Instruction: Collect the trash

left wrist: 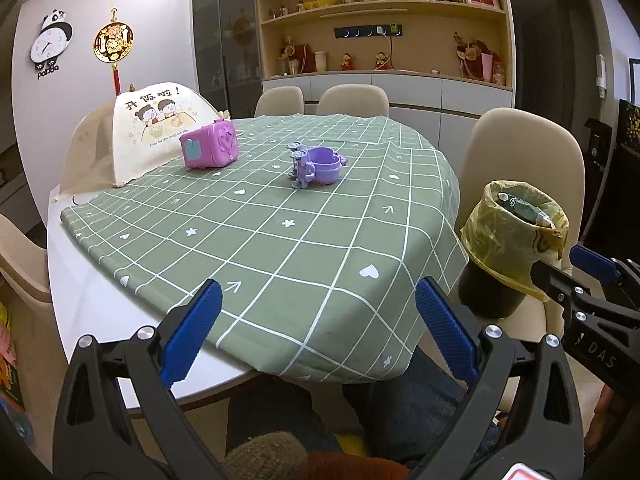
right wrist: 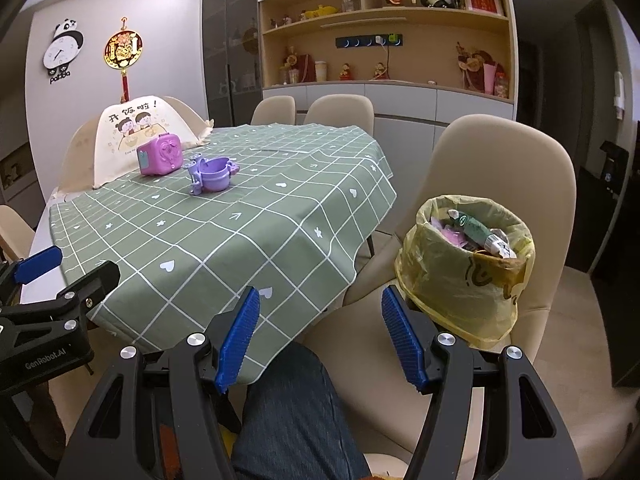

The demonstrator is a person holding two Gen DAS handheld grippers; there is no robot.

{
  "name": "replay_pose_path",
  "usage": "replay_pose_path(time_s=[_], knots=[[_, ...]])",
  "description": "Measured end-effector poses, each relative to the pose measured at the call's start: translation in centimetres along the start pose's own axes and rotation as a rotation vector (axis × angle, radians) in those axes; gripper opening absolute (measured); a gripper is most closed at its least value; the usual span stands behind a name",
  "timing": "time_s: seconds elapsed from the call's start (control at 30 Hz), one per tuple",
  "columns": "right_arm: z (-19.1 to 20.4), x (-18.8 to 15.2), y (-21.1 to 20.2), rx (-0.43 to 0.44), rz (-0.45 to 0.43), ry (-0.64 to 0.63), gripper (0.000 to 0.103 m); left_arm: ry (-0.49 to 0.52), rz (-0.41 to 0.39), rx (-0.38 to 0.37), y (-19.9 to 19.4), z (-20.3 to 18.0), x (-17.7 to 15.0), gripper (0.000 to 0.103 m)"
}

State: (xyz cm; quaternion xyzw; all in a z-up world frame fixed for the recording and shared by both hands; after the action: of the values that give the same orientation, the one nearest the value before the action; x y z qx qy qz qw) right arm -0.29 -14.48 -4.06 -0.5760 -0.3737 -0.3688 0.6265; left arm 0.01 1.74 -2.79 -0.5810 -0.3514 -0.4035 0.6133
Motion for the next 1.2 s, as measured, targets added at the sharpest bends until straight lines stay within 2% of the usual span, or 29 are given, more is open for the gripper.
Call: replay_pose_path(time_s=[1.2], knots=[[-0.23, 0.13, -0.31, -0.004, -0.014, -0.001, 0.06, 0.005, -0.024, -0.012, -0.26, -0.2, 0.4, 0.093]])
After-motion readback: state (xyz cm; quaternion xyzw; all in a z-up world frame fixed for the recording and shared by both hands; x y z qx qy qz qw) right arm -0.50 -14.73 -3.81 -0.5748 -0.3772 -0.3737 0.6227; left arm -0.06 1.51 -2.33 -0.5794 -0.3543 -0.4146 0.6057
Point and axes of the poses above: each gripper's, at about its wrist camera, not at the fingertips, and y roughly the way its jaws point, z to its left, x to its top, the point moved 4 cm from there along y, roughly the way its jaws point, and after that the axes turned 4 degrees about -z, right-handed, at the moved point
